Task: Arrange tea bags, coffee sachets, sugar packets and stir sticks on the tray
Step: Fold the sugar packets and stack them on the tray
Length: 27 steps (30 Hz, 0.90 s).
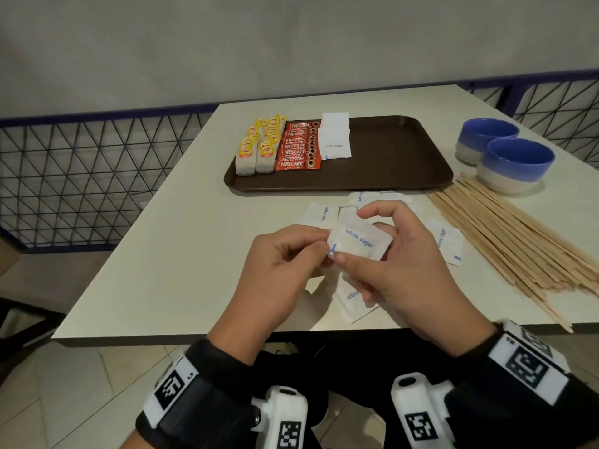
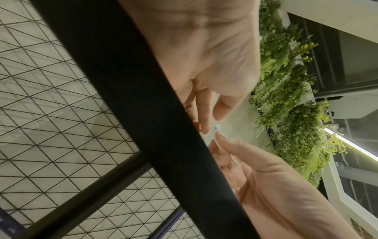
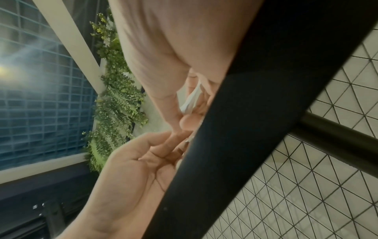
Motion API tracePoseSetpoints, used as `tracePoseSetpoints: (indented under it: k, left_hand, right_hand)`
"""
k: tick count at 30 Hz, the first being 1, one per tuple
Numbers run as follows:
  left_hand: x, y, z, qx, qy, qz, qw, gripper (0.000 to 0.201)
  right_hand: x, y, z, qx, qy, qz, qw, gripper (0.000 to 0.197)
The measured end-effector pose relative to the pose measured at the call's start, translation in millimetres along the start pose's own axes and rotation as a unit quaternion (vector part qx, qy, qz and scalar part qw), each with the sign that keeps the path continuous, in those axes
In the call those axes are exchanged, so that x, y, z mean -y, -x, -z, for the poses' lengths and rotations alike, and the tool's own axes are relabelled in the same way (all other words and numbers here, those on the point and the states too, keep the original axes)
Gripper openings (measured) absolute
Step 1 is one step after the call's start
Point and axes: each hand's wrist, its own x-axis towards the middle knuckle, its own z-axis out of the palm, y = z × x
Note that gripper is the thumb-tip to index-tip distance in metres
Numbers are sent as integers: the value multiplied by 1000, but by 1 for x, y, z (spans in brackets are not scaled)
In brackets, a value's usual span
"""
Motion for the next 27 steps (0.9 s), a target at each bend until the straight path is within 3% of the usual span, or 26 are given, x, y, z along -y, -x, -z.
tracePoseSetpoints:
  k: [6,9,11,14,18,22,27]
  left_hand:
    - [3,-2,1,-2,1,-10,1000,7]
    - [2,-1,4,-32,25,-13,999,9]
    - [0,1,5,-41,66,4,997,10]
    - [-4,3,3,-52,112,30,992,10]
    - [-7,1,5,-58,87,-7,995,26]
    - [-6,0,6,-32,72,10,997,43]
    - [-9,1,2,32,40,32,998,40]
  right_hand:
    - [-1,2,-5,-2,31,9,999,51]
    - [-5,3,-4,-13,-9,19,1000,36]
    - [-7,2,-2,-37,-31,16,999,28]
    - [-7,0,0,-64,-38,5,997,33]
    - [-7,-2,0,-45,-59,7,997,31]
    - [-13,-1,5,-31,-73,27,997,22]
    - [-14,3,1,-47,-60,51,996,22]
